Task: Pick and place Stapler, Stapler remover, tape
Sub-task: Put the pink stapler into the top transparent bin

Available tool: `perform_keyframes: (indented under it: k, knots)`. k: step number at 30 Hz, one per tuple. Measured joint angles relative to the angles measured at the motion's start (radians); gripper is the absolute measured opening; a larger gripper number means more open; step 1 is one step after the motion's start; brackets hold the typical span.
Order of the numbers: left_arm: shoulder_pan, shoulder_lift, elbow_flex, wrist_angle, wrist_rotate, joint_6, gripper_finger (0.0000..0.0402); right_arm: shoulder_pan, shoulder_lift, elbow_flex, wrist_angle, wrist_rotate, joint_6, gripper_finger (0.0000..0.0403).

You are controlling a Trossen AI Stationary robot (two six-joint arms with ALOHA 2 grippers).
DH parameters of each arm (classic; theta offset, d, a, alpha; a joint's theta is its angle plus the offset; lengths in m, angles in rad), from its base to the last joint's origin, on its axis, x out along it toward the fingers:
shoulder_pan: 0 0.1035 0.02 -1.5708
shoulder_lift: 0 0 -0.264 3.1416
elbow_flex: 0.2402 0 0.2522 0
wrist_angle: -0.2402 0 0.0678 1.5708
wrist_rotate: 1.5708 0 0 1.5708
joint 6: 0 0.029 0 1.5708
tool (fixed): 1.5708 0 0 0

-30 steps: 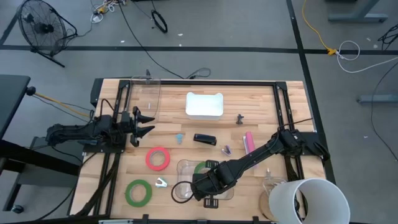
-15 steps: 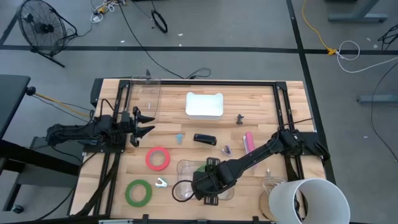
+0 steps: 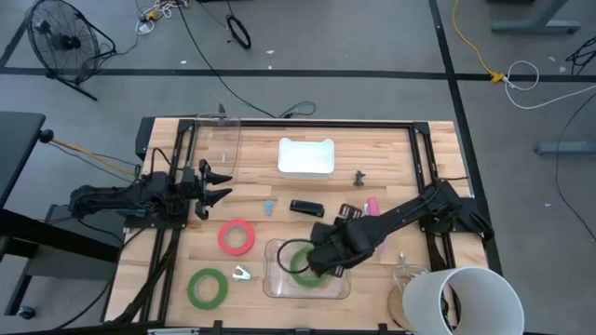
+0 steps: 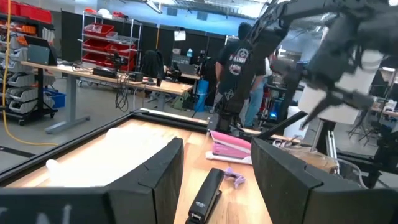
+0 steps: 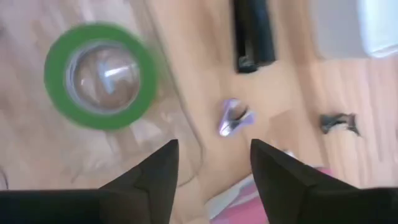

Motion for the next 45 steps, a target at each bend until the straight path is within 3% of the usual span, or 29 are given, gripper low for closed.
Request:
perform_keyframes:
  k: [5,11,19,26,33,45]
  knots:
    - [0.000,0.000,0.000,-0.017,0.000,0.000,0.0193,-0.001,-0.089,-0.069,0.004,0.047,0.065,0.0171]
    - [0.000,0.000,0.000,-0.024,0.016,-0.032,0.0193,-0.052,-0.258,-0.320,0.003,0.084,0.203,0.0162]
    - [0.000,0.000,0.000,-0.024,0.060,-0.034,0.0193,-0.102,-0.515,-0.722,0.015,-0.027,0.422,0.0162]
    - [0.000,0.000,0.000,-0.024,0.060,-0.034,0.0193,-0.099,-0.619,-0.926,0.140,-0.144,0.569,0.0165]
    - [0.000,0.000,0.000,-0.024,0.060,-0.034,0.0193,-0.102,-0.625,-1.021,0.316,-0.207,0.551,0.0212]
    - [0.000,0.000,0.000,-0.024,0.060,-0.034,0.0193,-0.102,-0.625,-1.116,0.459,-0.200,0.590,0.0300]
